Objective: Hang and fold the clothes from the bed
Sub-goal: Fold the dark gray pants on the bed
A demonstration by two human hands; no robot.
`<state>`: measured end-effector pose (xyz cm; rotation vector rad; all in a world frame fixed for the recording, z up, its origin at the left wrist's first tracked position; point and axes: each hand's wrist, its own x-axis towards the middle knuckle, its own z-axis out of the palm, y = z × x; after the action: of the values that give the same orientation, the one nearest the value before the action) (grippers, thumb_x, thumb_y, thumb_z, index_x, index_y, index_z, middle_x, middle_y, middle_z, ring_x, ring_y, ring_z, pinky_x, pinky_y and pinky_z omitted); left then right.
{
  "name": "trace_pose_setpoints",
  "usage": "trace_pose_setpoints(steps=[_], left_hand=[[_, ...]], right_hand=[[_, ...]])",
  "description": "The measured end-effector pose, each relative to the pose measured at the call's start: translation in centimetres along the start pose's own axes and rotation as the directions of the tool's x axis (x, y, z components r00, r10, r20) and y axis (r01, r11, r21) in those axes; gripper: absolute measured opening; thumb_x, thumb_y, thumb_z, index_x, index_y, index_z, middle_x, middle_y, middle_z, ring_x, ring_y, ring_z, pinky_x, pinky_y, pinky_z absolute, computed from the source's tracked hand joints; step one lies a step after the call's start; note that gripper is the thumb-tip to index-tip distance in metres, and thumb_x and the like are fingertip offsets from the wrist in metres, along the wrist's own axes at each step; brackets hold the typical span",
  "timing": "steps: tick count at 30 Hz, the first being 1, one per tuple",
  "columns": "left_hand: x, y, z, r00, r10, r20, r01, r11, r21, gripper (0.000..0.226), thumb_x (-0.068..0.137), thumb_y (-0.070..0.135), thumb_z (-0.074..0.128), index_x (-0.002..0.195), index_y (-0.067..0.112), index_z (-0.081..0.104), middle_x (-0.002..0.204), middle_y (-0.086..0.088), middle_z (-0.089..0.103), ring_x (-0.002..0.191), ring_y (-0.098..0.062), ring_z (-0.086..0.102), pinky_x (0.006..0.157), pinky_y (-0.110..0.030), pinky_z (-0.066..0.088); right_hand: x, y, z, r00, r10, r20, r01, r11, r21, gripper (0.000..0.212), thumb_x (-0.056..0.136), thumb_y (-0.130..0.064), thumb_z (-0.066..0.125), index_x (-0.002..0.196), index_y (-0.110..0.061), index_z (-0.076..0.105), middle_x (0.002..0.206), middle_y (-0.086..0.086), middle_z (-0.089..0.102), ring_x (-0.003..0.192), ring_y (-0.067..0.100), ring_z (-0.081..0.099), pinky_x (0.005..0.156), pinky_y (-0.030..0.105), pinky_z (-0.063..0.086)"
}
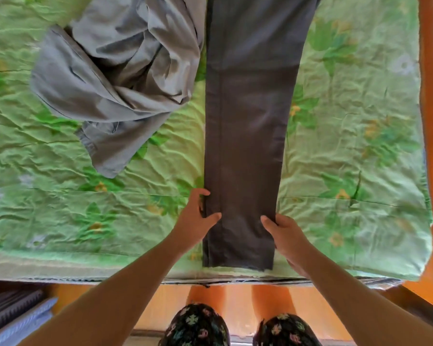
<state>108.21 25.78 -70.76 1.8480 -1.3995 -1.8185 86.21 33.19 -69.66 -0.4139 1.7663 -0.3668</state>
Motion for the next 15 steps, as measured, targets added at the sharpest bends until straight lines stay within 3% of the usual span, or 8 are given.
trace_pose_setpoints(steps=[3,5,6,8,10,11,13,15], left_hand=[[-0.9,-1.0,-0.3,1.0,0.005,0.007,-0.005,0.997,0.073,0.041,0.085,0.0,0.066,0.107,0.029,0.046,0.082,-0.019,0.059,0.064,-0.013,0.054,0.062,-0.036,0.046],[-1.4,-1.3,-0.6,0.999,0.049,0.014,-0.05,0.989,0.137,0.037,0.088,-0.006,0.057,0.101,0.029,0.05,0.08,-0.018,0.056,0.062,-0.013,0.048,0.06,-0.031,0.041],[-1.5,-1.5,-0.8,0.998,0.066,0.002,-0.066,0.985,0.157,0.039,0.088,-0.009,0.053,0.097,0.029,0.053,0.078,-0.013,0.055,0.062,-0.012,0.046,0.059,-0.029,0.04],[-1.7,-1.8,-1.2,0.999,0.048,-0.005,-0.047,0.984,0.169,0.049,0.087,-0.013,0.047,0.092,0.033,0.064,0.081,-0.005,0.06,0.062,-0.014,0.049,0.059,-0.033,0.044],[-1.8,-2.1,-1.6,0.998,0.007,0.058,-0.015,0.989,0.145,0.061,0.087,-0.013,0.041,0.104,0.037,0.071,0.098,-0.006,0.069,0.076,-0.019,0.063,0.074,-0.042,0.057],[-1.9,-2.4,-1.9,0.993,0.055,0.102,-0.074,0.977,0.199,0.065,0.087,-0.014,0.04,0.116,0.036,0.07,0.108,-0.005,0.07,0.089,-0.018,0.067,0.086,-0.041,0.057],[-1.7,-2.8,-2.6,0.942,0.268,0.202,-0.334,0.813,0.476,0.067,0.084,-0.014,0.048,0.135,0.027,0.061,0.122,0.0,0.067,0.107,-0.015,0.062,0.095,-0.027,0.05],[-1.0,-3.1,-3.4,0.811,0.481,0.332,-0.56,0.476,0.678,0.063,0.08,-0.006,0.06,0.137,0.021,0.059,0.116,0.001,0.064,0.107,-0.022,0.057,0.091,-0.03,0.05]], right_hand=[[-0.7,0.4,0.1,0.997,0.062,0.045,-0.066,0.994,0.09,0.022,0.101,-0.028,0.06,0.092,-0.013,0.074,0.082,0.004,0.073,0.064,0.013,0.066,0.058,0.025,0.045],[-1.2,0.7,0.3,0.997,0.06,0.057,-0.068,0.987,0.146,0.015,0.101,-0.015,0.06,0.095,-0.019,0.073,0.09,0.004,0.075,0.066,0.007,0.069,0.056,0.024,0.052],[-1.3,0.9,0.5,0.999,0.013,0.047,-0.02,0.99,0.138,0.019,0.099,-0.009,0.061,0.1,-0.024,0.072,0.095,0.006,0.076,0.075,0.011,0.072,0.064,0.031,0.058],[-1.5,1.4,0.6,0.994,-0.108,-0.008,0.108,0.99,0.096,0.055,0.093,0.0,0.061,0.124,-0.045,0.059,0.093,0.011,0.075,0.083,0.023,0.073,0.079,0.044,0.061],[-2.0,1.9,0.3,0.975,-0.22,-0.022,0.22,0.975,0.016,0.089,0.087,0.01,0.054,0.142,-0.058,0.036,0.082,0.008,0.068,0.069,0.014,0.066,0.067,0.033,0.056],[-2.5,1.8,0.0,0.954,-0.301,-0.002,0.3,0.952,-0.055,0.094,0.084,0.015,0.049,0.145,-0.054,0.036,0.086,-0.001,0.066,0.068,0.004,0.062,0.066,0.026,0.052],[-2.7,1.9,-0.5,0.861,-0.505,0.066,0.501,0.815,-0.29,0.09,0.076,0.021,0.048,0.141,-0.042,0.048,0.114,-0.01,0.063,0.097,-0.003,0.063,0.086,0.023,0.053],[-2.1,2.3,-1.0,0.706,-0.668,0.235,0.642,0.464,-0.611,0.084,0.068,0.016,0.063,0.142,-0.024,0.055,0.119,0.001,0.06,0.107,0.019,0.061,0.091,0.036,0.054]])
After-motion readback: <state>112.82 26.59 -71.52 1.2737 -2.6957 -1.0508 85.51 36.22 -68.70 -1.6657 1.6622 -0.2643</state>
